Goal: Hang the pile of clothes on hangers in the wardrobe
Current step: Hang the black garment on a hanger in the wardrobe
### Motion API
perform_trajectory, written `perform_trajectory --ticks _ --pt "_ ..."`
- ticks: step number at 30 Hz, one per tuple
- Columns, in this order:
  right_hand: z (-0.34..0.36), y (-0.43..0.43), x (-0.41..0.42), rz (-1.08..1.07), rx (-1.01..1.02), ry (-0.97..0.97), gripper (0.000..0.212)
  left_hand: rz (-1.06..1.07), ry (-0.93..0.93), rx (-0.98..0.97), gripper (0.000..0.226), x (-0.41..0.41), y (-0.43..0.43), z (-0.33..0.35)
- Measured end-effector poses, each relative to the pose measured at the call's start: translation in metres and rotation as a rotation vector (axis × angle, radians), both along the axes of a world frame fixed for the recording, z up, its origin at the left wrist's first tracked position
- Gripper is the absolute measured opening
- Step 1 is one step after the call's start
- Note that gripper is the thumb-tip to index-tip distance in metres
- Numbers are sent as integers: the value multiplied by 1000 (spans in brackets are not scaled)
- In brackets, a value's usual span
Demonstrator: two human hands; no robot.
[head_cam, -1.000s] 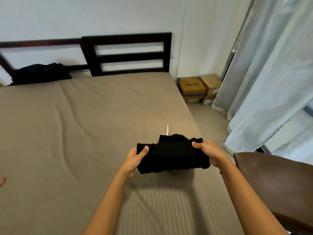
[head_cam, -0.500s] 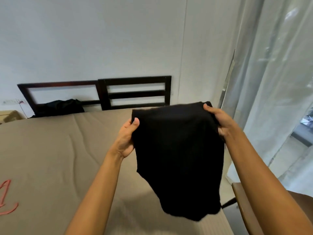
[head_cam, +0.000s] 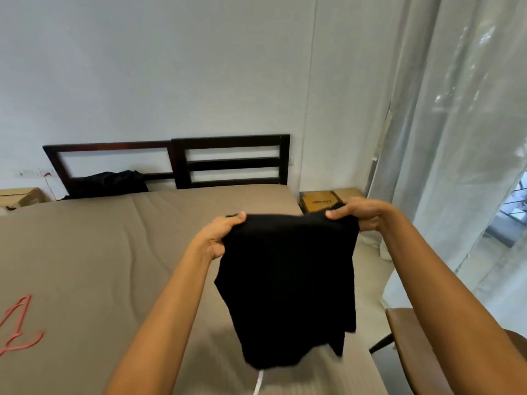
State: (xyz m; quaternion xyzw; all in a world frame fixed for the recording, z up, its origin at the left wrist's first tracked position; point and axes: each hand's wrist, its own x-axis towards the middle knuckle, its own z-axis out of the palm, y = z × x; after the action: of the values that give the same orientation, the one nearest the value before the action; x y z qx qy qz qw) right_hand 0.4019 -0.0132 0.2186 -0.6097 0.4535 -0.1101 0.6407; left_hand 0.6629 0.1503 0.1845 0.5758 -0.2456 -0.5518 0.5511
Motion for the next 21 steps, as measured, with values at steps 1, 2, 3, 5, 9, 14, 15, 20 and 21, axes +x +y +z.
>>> perform_trajectory --ticks 1,2,3,5,9,14,15,20,21 --pt "-3 1 -3 -50 7 -128 75 54 6 -106 23 6 0 -2" --pt "-10 2 -1 -97 0 -191 77 85 -13 -186 25 10 2 -2" --pt "-15 5 3 -118 -9 -175 71 65 -92 -211 26 9 5 0" --pt "-23 15 16 -35 -16 1 50 -122 -391 -114 22 11 12 1" --pt "-18 11 17 -292 -178 30 28 78 -493 -275 15 24 19 -7" --pt "-7 17 26 -289 -259 170 26 271 -634 -182 30 36 18 -7" --pt "-3 17 27 -300 -230 158 28 302 -636 -162 31 42 18 -4" --pt "-12 29 40 -354 36 -389 32 192 -191 -202 20 45 39 6" --pt "-19 32 44 -277 -12 -387 39 98 -179 -217 21 47 43 5"
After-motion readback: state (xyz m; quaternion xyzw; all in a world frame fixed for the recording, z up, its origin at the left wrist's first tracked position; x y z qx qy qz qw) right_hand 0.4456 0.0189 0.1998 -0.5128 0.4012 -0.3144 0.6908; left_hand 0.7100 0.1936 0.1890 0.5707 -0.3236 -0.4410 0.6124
